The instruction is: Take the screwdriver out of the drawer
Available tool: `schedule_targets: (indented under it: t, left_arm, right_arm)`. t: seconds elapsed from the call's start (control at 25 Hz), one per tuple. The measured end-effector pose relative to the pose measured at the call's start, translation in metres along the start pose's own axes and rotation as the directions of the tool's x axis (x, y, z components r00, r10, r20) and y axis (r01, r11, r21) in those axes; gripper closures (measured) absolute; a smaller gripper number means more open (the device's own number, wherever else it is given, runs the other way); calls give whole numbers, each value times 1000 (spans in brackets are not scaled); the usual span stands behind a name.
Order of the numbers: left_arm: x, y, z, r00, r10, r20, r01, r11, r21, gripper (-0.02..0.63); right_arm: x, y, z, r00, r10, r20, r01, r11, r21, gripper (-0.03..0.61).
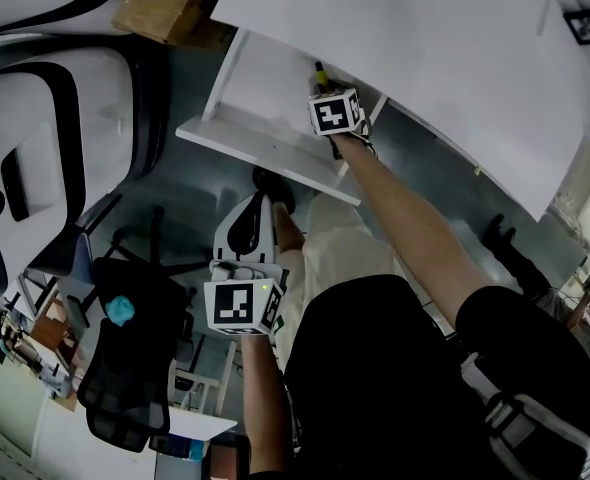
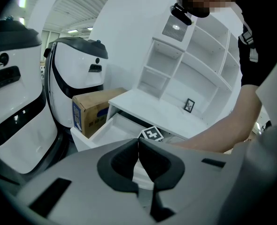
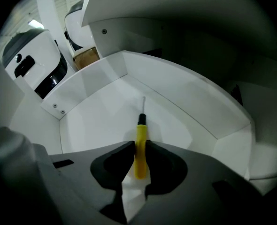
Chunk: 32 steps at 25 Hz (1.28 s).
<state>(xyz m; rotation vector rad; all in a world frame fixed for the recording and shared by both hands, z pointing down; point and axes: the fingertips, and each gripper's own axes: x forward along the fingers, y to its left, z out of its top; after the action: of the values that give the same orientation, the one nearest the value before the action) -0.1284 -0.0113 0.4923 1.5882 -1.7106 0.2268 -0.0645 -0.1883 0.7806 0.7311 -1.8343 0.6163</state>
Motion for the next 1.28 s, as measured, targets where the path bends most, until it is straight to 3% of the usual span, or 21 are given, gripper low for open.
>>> schedule_targets:
  t: [0.16,0.48,0.92,1.28]
  left_arm:
    - [-3,-3,-6,1000,-11,-22,12,1000,19,589]
    - [-12,-4,5,1000,-4,26,3,999,36,589]
    - [-36,-1,2,999,-11,51,9,999,48,589]
    - [-78,-4,13,994,-88,62,78,986,147,589]
  right_arm:
    - [-1,3,-2,1000,3,-9,-4,999,-40,490]
    - [-14,10,0,1000,13,2,-12,994,-113,495]
    - [-56,40,10,994,75,83,-55,974,-220,497]
    - [-130,65,19,980,83,182,-41,974,-222,497]
